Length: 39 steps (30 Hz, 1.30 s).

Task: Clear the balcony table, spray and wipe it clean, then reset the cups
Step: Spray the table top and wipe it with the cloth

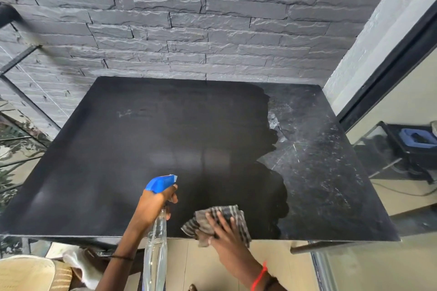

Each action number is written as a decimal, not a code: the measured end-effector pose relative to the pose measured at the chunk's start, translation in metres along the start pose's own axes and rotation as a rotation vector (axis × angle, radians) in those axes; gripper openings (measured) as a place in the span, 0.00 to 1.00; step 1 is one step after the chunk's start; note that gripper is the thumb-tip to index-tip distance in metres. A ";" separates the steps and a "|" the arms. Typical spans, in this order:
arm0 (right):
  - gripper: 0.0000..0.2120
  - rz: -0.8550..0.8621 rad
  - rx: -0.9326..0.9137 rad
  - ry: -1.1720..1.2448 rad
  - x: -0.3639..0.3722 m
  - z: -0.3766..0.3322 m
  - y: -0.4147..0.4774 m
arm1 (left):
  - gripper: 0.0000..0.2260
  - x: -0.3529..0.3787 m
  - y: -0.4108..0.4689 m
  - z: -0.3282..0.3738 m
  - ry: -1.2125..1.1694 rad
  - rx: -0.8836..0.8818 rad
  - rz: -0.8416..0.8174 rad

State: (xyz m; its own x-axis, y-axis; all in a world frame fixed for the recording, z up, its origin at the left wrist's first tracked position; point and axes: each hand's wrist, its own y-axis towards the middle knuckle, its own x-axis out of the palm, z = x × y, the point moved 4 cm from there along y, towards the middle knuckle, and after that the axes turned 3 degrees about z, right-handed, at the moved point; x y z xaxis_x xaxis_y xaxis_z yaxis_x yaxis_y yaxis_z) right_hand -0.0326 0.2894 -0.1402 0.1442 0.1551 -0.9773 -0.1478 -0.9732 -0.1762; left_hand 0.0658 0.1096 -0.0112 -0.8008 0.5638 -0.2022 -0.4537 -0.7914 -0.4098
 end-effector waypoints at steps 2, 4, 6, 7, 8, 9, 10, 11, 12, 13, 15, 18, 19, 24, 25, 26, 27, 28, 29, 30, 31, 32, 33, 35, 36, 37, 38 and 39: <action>0.23 0.045 0.034 -0.024 0.013 0.032 -0.029 | 0.05 0.006 -0.002 0.000 0.011 0.009 -0.009; 0.33 0.116 0.136 -0.016 0.010 0.073 -0.056 | 0.05 0.012 -0.004 0.001 0.022 0.023 -0.017; 0.44 0.129 0.268 -0.017 -0.003 0.119 -0.074 | 0.04 0.018 -0.007 0.001 0.025 0.037 -0.027; 0.46 0.105 0.332 0.022 -0.011 0.138 -0.074 | 0.04 0.020 -0.007 0.001 0.024 0.040 -0.029; 0.46 0.078 0.376 0.081 -0.016 0.154 -0.068 | 0.04 0.022 -0.007 0.001 0.025 0.039 -0.032; 0.44 0.054 0.416 0.128 -0.024 0.163 -0.059 | 0.05 0.027 -0.007 0.001 0.031 0.036 -0.041; 0.42 0.034 0.447 0.143 -0.029 0.166 -0.046 | 0.05 0.031 -0.007 0.000 0.037 0.032 -0.048; 0.40 0.002 0.447 0.144 -0.033 0.162 -0.032 | 0.05 0.035 -0.007 0.000 0.044 0.030 -0.057; 0.37 -0.027 0.446 0.167 -0.039 0.153 -0.020 | 0.05 0.039 -0.006 -0.001 0.054 0.025 -0.067; 0.36 -0.017 0.432 0.183 -0.042 0.141 -0.008 | 0.06 0.043 -0.006 -0.001 0.063 0.023 -0.079; 0.33 0.039 0.362 0.159 -0.044 0.113 0.004 | 0.08 0.052 -0.006 0.002 0.076 0.025 -0.107; 0.37 0.111 0.219 0.072 -0.018 0.080 -0.011 | 0.12 0.065 -0.005 0.012 0.077 0.033 -0.140; 0.38 0.102 0.186 0.048 -0.011 0.076 -0.022 | 0.13 0.069 -0.003 0.016 0.078 0.040 -0.152; 0.55 0.102 0.311 -0.100 0.024 0.125 -0.091 | 0.09 0.085 0.008 0.029 0.094 0.074 -0.199; 0.63 0.107 0.358 -0.105 0.021 0.144 -0.099 | 0.08 0.088 0.009 0.032 0.096 0.081 -0.210; 0.67 0.108 0.431 -0.057 0.019 0.162 -0.104 | 0.08 0.091 0.012 0.034 0.098 0.087 -0.224; 0.67 0.091 0.493 0.010 0.010 0.174 -0.103 | 0.08 0.093 0.013 0.037 0.104 0.090 -0.239; 0.63 0.057 0.548 0.051 0.001 0.183 -0.099 | 0.08 0.096 0.015 0.039 0.112 0.090 -0.251; 0.54 0.031 0.562 0.058 -0.011 0.188 -0.089 | 0.10 0.099 0.017 0.041 0.121 0.089 -0.263; 0.43 0.030 0.561 0.058 -0.021 0.188 -0.077 | 0.11 0.102 0.019 0.043 0.132 0.088 -0.274; 0.36 0.045 0.536 0.028 -0.025 0.184 -0.066 | 0.10 0.106 0.021 0.045 0.146 0.089 -0.289; 0.36 0.078 0.532 0.038 -0.029 0.179 -0.056 | 0.10 0.111 0.022 0.047 0.156 0.089 -0.301; 0.36 0.119 0.529 0.054 -0.028 0.173 -0.047 | 0.09 0.115 0.022 0.048 0.163 0.089 -0.314; 0.35 0.022 0.500 0.042 -0.019 0.158 -0.040 | 0.09 0.125 0.022 0.052 0.180 0.093 -0.344; 0.34 0.039 0.474 0.008 -0.015 0.151 -0.041 | 0.09 0.131 0.022 0.053 0.193 0.098 -0.364; 0.35 0.053 0.424 -0.036 -0.011 0.144 -0.044 | 0.09 0.136 0.022 0.054 0.204 0.101 -0.380; 0.35 0.068 0.386 -0.058 -0.006 0.138 -0.052 | 0.10 0.142 0.021 0.055 0.214 0.102 -0.394; 0.34 0.077 0.381 -0.085 0.000 0.136 -0.063 | 0.10 0.148 0.020 0.056 0.222 0.104 -0.409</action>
State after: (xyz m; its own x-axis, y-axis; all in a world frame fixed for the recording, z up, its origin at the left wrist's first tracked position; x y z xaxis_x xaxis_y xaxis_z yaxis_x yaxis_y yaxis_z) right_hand -0.1569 0.3735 -0.1452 0.0396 0.1136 -0.9927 -0.5095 -0.8524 -0.1179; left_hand -0.0835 0.1638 0.0001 -0.4500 0.8621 -0.2328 -0.7604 -0.5066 -0.4064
